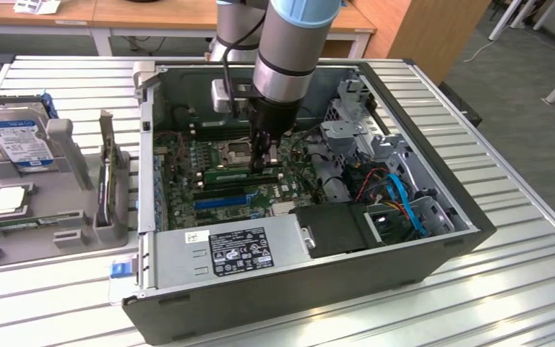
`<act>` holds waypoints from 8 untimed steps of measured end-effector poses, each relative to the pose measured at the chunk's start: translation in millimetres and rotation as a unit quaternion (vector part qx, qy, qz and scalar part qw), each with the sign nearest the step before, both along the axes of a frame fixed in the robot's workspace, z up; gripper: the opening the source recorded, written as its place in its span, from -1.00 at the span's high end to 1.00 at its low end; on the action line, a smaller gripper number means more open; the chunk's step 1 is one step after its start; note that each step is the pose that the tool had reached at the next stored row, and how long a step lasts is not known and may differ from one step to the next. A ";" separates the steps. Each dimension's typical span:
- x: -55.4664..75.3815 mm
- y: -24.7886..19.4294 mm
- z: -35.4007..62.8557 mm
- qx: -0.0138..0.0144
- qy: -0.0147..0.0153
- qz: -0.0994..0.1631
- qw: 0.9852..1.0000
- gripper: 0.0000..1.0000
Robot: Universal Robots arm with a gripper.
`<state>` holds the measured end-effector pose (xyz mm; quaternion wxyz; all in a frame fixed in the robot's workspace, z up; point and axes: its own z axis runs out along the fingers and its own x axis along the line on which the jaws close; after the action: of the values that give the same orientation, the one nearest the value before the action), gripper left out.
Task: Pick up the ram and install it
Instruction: 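Insert the ram into the slot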
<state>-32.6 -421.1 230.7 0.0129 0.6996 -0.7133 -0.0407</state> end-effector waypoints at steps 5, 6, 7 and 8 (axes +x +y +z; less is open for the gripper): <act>0.0 0.2 -0.1 0.000 0.000 0.000 1.000 0.76; 0.0 0.2 -0.1 0.000 0.000 0.000 1.000 0.76; 0.0 0.2 -0.4 0.000 0.000 0.000 1.000 0.76; 0.0 0.2 -0.7 0.000 0.000 0.000 1.000 0.76</act>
<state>-32.6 -420.8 230.0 0.0129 0.6996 -0.7132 -0.0407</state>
